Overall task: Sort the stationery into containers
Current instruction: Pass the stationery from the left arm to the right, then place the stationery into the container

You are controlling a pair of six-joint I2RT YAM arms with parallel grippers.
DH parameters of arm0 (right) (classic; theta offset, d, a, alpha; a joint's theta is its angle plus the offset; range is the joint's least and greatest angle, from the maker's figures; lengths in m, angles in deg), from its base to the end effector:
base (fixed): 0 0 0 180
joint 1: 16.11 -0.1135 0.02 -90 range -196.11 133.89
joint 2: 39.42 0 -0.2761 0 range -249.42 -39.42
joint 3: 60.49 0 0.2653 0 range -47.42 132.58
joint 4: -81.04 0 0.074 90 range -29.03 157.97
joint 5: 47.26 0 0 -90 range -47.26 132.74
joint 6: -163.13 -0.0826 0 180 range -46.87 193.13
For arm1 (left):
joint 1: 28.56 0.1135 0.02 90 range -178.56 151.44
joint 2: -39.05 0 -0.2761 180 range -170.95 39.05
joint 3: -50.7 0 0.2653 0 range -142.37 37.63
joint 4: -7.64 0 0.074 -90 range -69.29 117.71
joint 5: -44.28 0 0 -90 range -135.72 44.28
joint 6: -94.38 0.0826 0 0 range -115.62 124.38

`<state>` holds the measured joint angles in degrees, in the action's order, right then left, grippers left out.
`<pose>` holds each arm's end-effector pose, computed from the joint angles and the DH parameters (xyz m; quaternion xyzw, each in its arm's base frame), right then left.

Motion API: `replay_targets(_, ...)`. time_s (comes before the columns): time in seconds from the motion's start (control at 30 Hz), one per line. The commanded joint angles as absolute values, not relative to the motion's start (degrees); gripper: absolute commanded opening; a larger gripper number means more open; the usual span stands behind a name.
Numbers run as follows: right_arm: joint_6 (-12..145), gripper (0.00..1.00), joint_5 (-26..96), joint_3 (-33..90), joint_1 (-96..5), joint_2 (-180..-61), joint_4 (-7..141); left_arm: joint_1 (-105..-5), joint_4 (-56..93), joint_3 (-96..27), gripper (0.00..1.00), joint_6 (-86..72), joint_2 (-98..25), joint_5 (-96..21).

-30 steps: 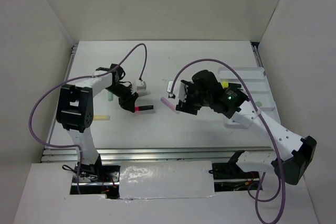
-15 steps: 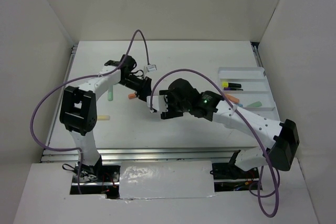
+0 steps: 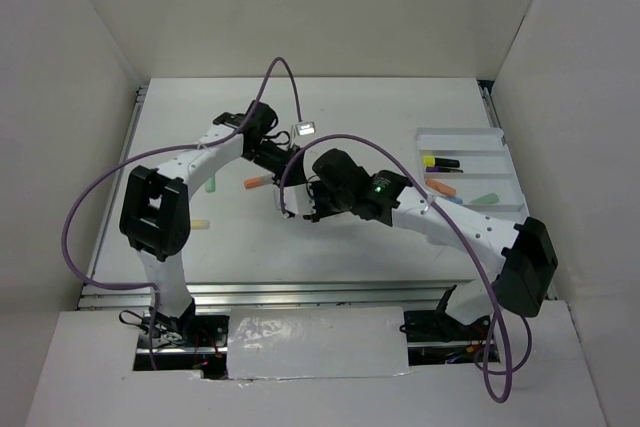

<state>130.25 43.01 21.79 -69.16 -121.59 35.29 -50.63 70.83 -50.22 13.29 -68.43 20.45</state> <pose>0.2150 0.2852 0.2756 -0.7588 0.5307 -0.0156 0.3772 0.3457 -0.2217 0.2458 0.3128 0.7692 -0.5507 0.0847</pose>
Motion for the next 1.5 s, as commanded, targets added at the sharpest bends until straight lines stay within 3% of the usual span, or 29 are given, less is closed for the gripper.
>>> replay_targets(0.0,131.66,0.31,40.98,23.33,-67.62,-121.25,35.90,-50.54,70.72,-53.07,0.00,12.29,-67.47,23.71)
replay_targets(0.07,132.19,0.17,40.54,23.15,-66.47,-121.07,35.19,-50.45,70.28,-53.16,0.03,12.29,-67.21,23.54)
replay_targets(0.1,132.28,0.12,40.28,23.07,-65.68,-120.98,34.84,-50.45,70.19,-53.07,0.16,12.21,-67.12,23.45)
replay_targets(0.17,132.98,0.04,39.32,22.89,-62.26,-120.19,33.70,-50.36,69.49,-52.55,0.32,12.56,-66.86,23.62)
replay_targets(0.2,134.03,0.03,39.14,22.37,-59.29,-119.49,33.35,-50.27,69.31,-52.46,0.54,12.99,-66.85,23.54)
replay_targets(0.3,136.23,0.01,39.57,20.96,-54.10,-118.09,32.38,-49.75,68.43,-52.37,0.69,13.26,-66.42,21.96)
replay_targets(0.57,147.91,0.00,39.23,29.54,-26.79,-124.57,22.30,-48.87,63.86,-51.40,0.75,13.17,-66.15,19.41)
replay_targets(0.8,157.67,0.01,37.90,41.51,-13.85,-138.28,16.21,-48.87,63.34,-52.46,0.76,13.61,-67.73,20.20)
replay_targets(1.07,159.00,0.02,48.52,53.29,-14.96,-152.78,13.05,-48.78,64.74,-53.16,0.79,14.58,-68.87,19.93)
replay_targets(1.1,159.00,0.02,52.54,55.65,-15.57,-154.19,12.17,-48.69,64.74,-53.16,0.86,14.58,-69.14,19.85)
replay_targets(1.2,157.77,0.04,54.86,61.88,-15.75,-160.16,6.21,-48.52,64.39,-52.81,0.88,14.49,-69.58,20.02)
replay_targets(1.47,158.91,0.05,55.84,64.29,-18.04,-162.11,2.06,-47.90,63.24,-52.19,0.90,14.40,-69.23,20.37)
